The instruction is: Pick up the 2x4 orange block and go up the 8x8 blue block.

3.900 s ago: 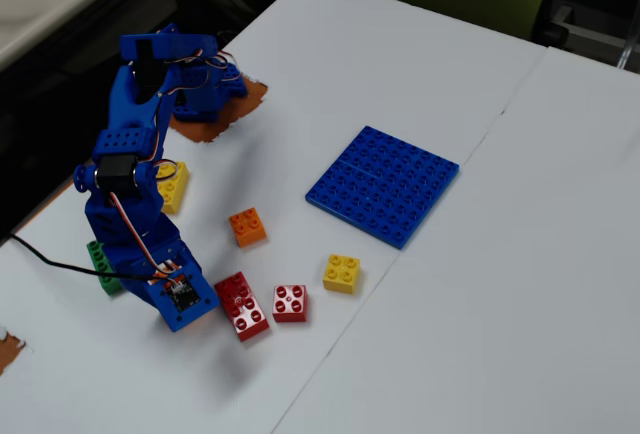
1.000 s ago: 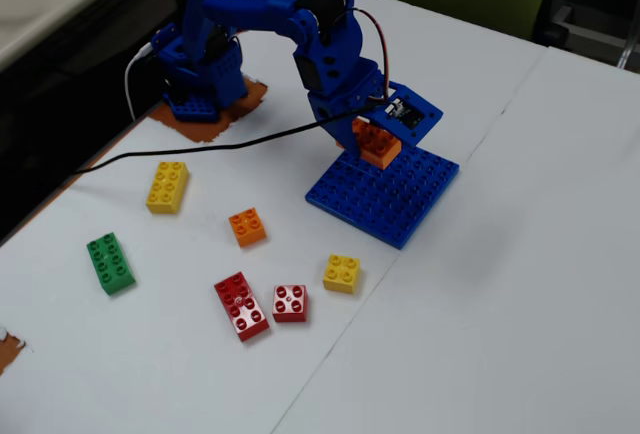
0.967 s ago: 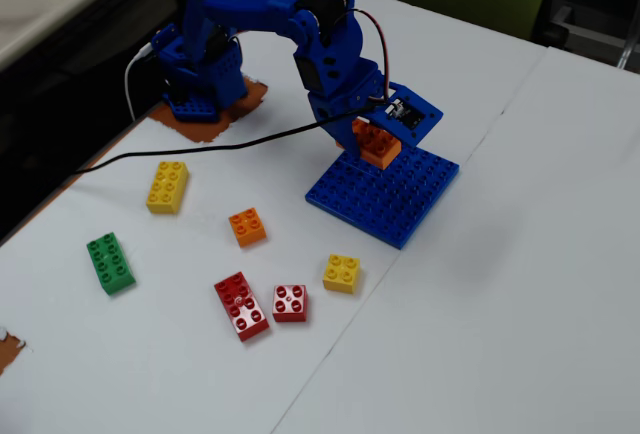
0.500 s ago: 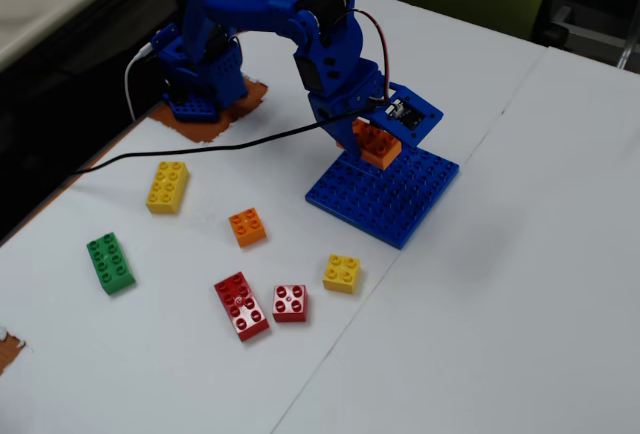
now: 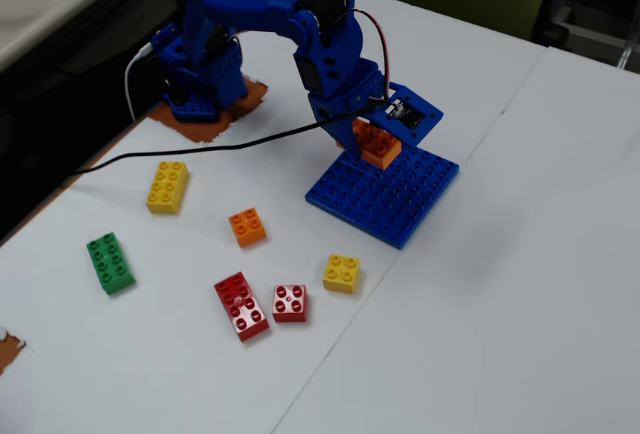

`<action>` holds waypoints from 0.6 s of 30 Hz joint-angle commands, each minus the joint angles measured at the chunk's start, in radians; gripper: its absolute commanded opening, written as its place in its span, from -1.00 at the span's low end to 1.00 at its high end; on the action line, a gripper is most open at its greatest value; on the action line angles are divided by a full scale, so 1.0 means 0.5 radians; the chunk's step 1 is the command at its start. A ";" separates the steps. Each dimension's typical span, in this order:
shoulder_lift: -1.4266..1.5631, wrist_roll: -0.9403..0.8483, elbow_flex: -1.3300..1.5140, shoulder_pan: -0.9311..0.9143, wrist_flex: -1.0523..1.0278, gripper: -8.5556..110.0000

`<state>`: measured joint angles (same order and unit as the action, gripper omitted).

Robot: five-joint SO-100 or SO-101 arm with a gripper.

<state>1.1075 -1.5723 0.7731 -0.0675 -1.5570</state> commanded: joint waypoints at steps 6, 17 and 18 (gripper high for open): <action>0.006 -0.009 -0.006 0.021 0.000 -0.85; 0.015 0.006 -0.006 0.043 -0.040 -0.85; 0.015 0.006 -0.006 0.043 -0.040 -0.85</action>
<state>1.0983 -1.5723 0.7747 -0.0598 -1.5723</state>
